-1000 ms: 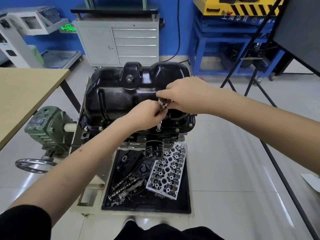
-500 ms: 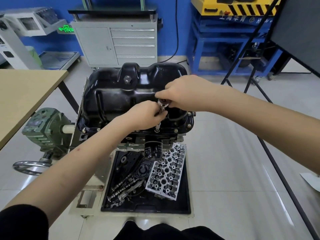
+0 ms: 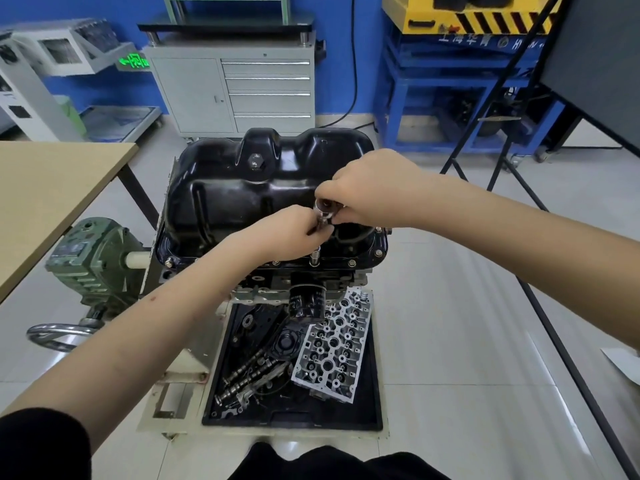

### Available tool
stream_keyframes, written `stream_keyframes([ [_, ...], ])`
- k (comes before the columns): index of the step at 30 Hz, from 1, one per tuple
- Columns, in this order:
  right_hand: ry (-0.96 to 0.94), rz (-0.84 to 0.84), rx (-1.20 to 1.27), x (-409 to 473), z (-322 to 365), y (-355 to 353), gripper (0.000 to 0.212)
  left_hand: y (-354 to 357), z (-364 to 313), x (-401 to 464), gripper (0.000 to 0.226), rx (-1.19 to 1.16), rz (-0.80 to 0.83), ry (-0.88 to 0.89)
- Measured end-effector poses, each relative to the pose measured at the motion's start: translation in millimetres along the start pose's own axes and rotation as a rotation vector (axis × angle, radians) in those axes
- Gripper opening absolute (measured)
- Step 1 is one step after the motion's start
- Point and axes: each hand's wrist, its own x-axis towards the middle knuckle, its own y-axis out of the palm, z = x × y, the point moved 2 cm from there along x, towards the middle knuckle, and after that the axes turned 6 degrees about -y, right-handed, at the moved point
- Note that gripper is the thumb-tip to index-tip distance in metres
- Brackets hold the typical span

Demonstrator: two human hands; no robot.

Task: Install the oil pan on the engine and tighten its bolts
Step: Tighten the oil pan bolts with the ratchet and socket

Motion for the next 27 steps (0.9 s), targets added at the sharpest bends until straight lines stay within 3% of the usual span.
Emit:
stream_keyframes([
  [3, 0.172, 0.037, 0.073, -2, 3, -2, 0.044, 4, 0, -2, 0.042, 0.020, -0.099, 0.028],
  [5, 0.216, 0.024, 0.142, -2, 5, 0, 0.045, 7, 0, -3, 0.040, 0.016, -0.127, 0.024],
  [8, 0.094, -0.005, 0.084, -2, 4, 3, 0.030, 9, -1, -1, 0.043, -0.007, -0.110, 0.037],
  [11, -0.016, 0.024, 0.044, -3, 0, 2, 0.029, 7, -2, -2, 0.045, 0.010, -0.071, 0.046],
  [13, 0.023, 0.018, 0.072, -4, 1, -1, 0.026, 7, -2, -3, 0.042, 0.004, -0.057, 0.042],
  [17, 0.169, 0.051, 0.168, -3, 9, 0, 0.046, 9, -1, -5, 0.041, 0.020, -0.084, -0.017],
  [21, 0.043, -0.018, 0.055, -1, 10, 3, 0.019, 8, -4, -2, 0.048, 0.008, -0.130, -0.048],
  [24, -0.070, 0.001, 0.006, 0, 5, 6, 0.031, 7, -2, -1, 0.046, -0.014, -0.078, -0.071],
  [27, -0.019, -0.034, 0.001, 2, 7, 3, 0.028, 4, 0, -4, 0.041, -0.018, -0.057, -0.060],
])
